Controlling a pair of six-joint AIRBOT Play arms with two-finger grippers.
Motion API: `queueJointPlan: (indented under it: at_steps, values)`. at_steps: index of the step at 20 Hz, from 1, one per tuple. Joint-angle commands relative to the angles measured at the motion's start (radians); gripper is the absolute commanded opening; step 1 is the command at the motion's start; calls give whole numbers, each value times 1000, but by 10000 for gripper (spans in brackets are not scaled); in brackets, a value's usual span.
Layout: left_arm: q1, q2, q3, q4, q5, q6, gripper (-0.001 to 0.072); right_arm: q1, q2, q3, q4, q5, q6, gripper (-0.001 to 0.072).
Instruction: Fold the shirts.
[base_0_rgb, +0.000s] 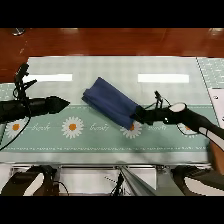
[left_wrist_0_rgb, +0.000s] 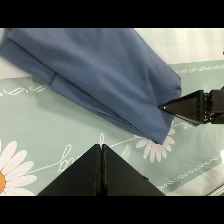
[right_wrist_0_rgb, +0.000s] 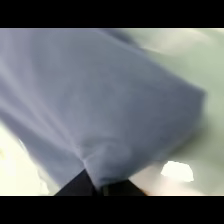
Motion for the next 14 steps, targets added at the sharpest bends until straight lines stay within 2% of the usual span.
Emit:
queueJointPlan:
  at_steps: [1,4,7,11,14]
  values:
    - [0,-1,0,0,2,0,27,19,-35,208,-147,144,2,21]
    - [0,-1,0,1,2,0,27,19,-27,493,-378,299,133,21]
    - [0,-1,0,0,1,0,27,4,-27,766,-535,438,206,20]
    - [0,-1,0,0,-8,0,27,-122,-24,1027,-586,613,269,20]
    - [0,-1,0,0,-9,0,26,-279,-3,1140,-592,740,307,20]
